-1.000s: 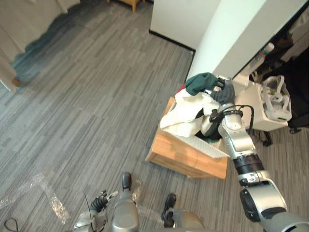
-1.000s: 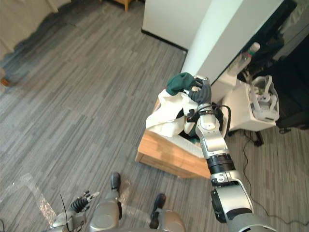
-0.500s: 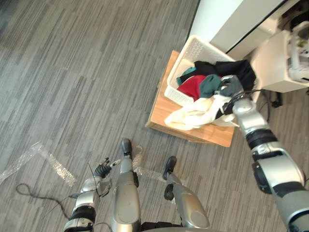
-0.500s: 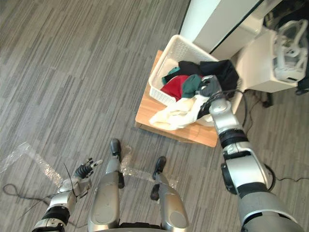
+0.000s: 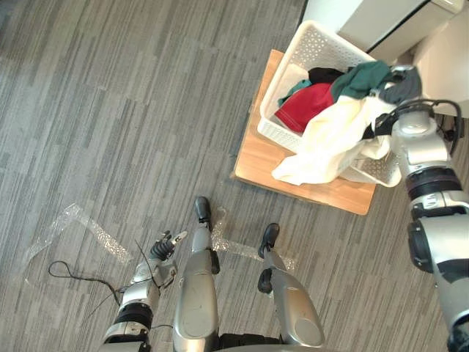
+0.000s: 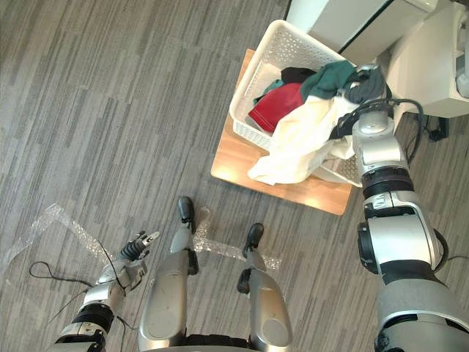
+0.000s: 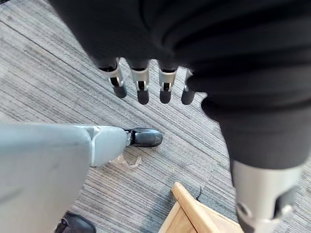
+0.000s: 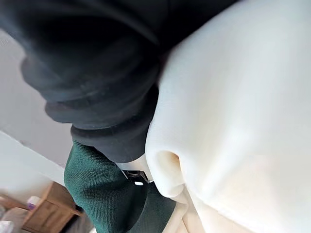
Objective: Tidy the bed and pick cloth on bed and put in laundry
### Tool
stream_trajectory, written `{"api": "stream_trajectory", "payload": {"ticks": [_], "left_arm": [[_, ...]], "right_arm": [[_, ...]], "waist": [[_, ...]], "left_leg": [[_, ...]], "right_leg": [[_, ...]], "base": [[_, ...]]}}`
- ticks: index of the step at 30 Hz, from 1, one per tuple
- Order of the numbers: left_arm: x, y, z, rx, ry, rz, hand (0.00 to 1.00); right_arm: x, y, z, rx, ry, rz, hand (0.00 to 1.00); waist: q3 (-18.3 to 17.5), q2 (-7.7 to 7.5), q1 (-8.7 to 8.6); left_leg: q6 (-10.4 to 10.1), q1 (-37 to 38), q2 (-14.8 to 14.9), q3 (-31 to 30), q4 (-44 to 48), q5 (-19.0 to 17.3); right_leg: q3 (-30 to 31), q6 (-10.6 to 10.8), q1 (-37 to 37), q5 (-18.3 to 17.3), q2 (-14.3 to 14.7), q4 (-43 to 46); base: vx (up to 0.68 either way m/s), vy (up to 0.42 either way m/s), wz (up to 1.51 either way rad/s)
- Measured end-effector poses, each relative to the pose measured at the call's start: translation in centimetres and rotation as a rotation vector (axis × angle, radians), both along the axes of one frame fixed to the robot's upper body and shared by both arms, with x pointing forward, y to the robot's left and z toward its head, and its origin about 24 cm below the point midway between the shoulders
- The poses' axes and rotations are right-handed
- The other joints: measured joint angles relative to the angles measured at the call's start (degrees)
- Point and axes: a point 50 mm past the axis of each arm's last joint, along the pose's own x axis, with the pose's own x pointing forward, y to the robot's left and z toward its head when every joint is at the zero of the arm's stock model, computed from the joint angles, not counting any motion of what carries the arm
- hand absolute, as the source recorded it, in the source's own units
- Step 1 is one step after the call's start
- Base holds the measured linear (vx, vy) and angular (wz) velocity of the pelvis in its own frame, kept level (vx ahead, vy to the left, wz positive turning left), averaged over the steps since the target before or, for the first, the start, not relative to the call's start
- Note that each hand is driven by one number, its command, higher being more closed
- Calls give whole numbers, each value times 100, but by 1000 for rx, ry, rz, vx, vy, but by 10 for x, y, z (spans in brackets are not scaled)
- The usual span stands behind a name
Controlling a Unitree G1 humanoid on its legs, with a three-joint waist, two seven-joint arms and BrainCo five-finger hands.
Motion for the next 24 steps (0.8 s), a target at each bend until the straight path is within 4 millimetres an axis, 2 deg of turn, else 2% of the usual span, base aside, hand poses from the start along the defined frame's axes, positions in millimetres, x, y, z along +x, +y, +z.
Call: {"api": "stream_trajectory", "payload": {"ticks": [5, 10, 13, 14, 20, 24], "left_arm": [[-8, 1, -4, -2, 18, -26, 0], [-23, 14, -11, -2, 66, 18, 0], [-24, 19, -10, 6, 66, 10, 0], [-24, 20, -9, 10, 65, 7, 0], [-29, 30, -13, 19, 85, 35, 0], [-28, 24, -17, 16, 89, -3, 0]], "right_arm": [[-9, -4, 12, -19, -44, -6, 100], [-9, -9, 4, -19, -3, -25, 100], [-9, -9, 3, -17, 4, -28, 100], [-9, -9, 3, -15, 10, -31, 100], [-2, -5, 16, -12, 30, -30, 100], [7, -2, -2, -24, 139, 11, 100]], "waist": [[-24, -39, -23], [-135, -217, -13], [-141, -247, 101], [-142, -249, 146], [-161, -278, 166], [-142, -243, 223]], "left_leg": [[-44, 248, 43, 49, -2, -37], [-43, 253, 16, 63, -2, -35], [-42, 248, 15, 48, -2, -34], [-42, 220, 16, 36, -2, -34], [-34, -332, -13, -81, 0, -4], [-23, -523, -99, -83, 9, 7]], "right_leg": [[9, 13, 239, -89, 2, 1], [1, -11, 246, -65, -3, -6], [-15, -17, 255, -59, -2, -16], [-29, -17, 242, -59, -1, -27], [-163, -30, -251, 10, -19, -25], [-143, -11, -462, 107, -104, -37]], "base": [[-106, -49, -2], [-124, -45, 0], [-117, -51, 3], [-141, -71, 7], [-99, -37, 7], [-5, 2, -1]]}}
